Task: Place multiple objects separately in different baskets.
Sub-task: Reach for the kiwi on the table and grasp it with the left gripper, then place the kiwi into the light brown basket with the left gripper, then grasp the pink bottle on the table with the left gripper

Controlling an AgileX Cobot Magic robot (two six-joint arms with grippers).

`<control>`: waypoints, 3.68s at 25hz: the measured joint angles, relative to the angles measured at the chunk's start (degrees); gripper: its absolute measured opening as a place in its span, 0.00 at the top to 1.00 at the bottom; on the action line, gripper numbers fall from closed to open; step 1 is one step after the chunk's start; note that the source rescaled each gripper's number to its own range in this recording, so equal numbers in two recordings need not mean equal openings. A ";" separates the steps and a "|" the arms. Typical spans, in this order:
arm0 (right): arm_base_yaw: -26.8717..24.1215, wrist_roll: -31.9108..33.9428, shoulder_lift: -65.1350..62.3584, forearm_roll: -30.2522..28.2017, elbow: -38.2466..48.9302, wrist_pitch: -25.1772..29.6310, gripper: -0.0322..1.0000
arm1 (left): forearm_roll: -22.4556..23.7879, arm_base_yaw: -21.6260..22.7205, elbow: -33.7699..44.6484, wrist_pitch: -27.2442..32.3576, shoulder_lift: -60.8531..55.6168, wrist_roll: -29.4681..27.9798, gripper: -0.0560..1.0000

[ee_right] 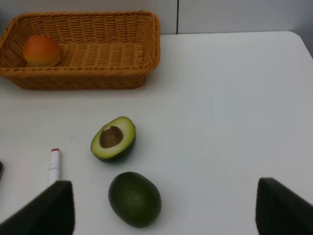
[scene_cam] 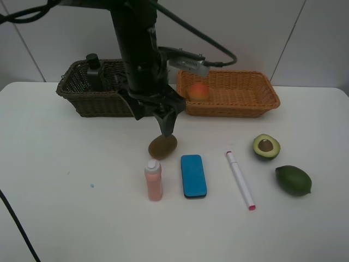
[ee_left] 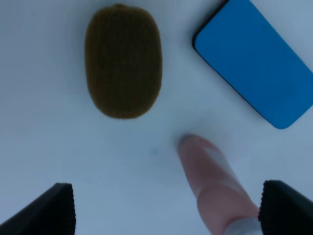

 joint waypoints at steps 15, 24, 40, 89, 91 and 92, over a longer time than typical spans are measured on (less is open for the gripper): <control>0.00 0.00 0.00 0.00 0.00 0.00 0.08 | 4.85 -1.75 0.25 -11.69 12.11 -1.06 0.10; 0.00 0.00 0.00 0.00 0.00 0.00 0.08 | 5.33 -1.75 0.25 -14.60 17.41 -2.63 0.10; 0.00 0.00 0.00 -0.06 0.00 0.00 0.08 | 6.58 -1.75 -1.09 -12.68 16.73 -2.75 0.56; 0.00 0.00 0.00 -0.06 0.00 0.00 0.08 | -1.42 -0.58 -38.51 2.01 12.59 -15.69 0.11; 0.00 0.00 0.00 -0.06 0.00 0.00 0.08 | -1.63 -0.58 -31.57 1.96 6.66 -15.69 0.11; 0.00 0.00 0.00 -0.06 0.00 0.00 0.08 | -1.87 -0.58 -26.90 1.96 3.88 -15.74 0.11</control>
